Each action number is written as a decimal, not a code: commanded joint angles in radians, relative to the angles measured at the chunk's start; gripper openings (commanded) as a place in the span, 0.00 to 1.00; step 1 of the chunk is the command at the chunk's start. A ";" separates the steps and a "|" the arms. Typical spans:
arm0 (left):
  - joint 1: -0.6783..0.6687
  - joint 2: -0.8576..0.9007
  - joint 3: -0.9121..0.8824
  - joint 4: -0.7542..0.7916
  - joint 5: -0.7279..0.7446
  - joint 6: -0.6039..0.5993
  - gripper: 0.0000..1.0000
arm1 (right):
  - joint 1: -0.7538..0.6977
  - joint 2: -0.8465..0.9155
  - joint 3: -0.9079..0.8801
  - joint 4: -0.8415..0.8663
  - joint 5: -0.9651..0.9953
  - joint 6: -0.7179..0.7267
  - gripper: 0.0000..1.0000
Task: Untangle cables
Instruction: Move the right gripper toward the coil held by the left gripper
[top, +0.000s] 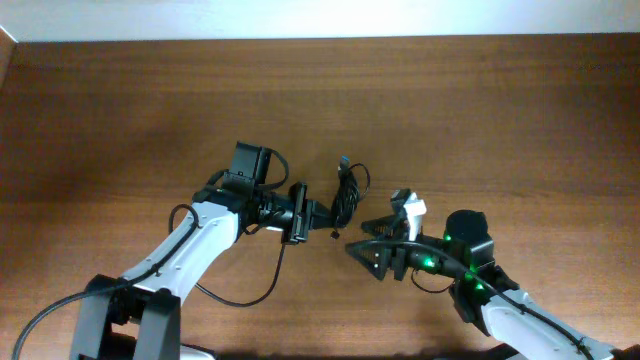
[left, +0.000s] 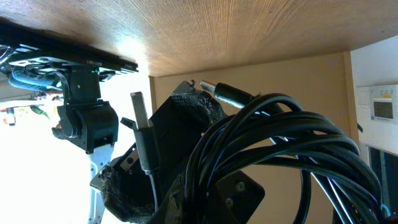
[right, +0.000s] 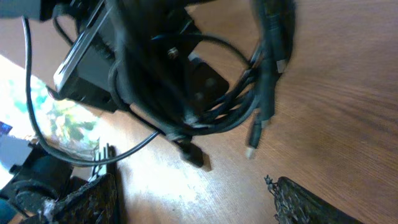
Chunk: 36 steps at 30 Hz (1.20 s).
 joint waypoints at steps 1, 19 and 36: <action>0.008 -0.013 0.002 0.009 -0.245 0.055 0.00 | 0.063 0.009 0.011 0.005 -0.058 -0.008 0.80; -0.074 -0.370 0.304 -0.406 -1.473 0.913 0.00 | 0.149 0.009 0.011 0.346 0.020 0.513 0.62; -0.230 -0.370 0.302 -0.400 -1.227 0.793 0.00 | 0.303 0.009 0.014 0.053 0.584 0.888 0.05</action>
